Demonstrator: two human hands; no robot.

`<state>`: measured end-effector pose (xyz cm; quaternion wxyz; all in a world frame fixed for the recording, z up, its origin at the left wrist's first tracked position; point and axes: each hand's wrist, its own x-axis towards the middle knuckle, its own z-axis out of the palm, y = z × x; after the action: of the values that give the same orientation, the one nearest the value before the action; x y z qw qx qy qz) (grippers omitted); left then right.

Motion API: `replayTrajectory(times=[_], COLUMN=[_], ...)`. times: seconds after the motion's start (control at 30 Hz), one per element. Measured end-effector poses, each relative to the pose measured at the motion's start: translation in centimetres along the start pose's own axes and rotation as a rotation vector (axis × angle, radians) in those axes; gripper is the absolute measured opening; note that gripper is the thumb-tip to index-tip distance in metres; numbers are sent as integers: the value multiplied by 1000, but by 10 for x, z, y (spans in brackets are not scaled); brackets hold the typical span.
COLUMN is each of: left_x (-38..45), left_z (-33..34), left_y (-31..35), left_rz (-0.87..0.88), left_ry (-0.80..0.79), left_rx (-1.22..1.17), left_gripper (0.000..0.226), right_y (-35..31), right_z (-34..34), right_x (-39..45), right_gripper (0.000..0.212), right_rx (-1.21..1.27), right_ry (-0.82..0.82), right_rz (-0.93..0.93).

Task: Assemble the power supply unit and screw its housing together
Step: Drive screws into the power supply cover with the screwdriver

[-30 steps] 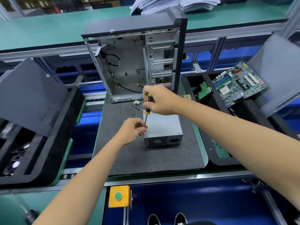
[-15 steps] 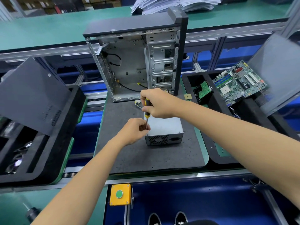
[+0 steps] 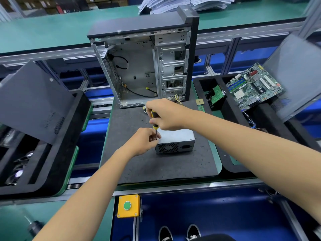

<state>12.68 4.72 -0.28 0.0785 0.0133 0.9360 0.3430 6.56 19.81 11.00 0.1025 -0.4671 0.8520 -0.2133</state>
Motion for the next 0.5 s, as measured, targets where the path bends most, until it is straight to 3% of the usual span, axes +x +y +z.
replayTrajectory(times=[0.5], left_x=[3], left_z=[4], left_y=[-6], left_rz=[-14], left_ry=[14], left_rx=[13], left_gripper=[6], right_y=[2], right_z=[7], right_x=[8], right_gripper=[15], right_rx=[-31], right_ry=[-64], right_rz=[-28])
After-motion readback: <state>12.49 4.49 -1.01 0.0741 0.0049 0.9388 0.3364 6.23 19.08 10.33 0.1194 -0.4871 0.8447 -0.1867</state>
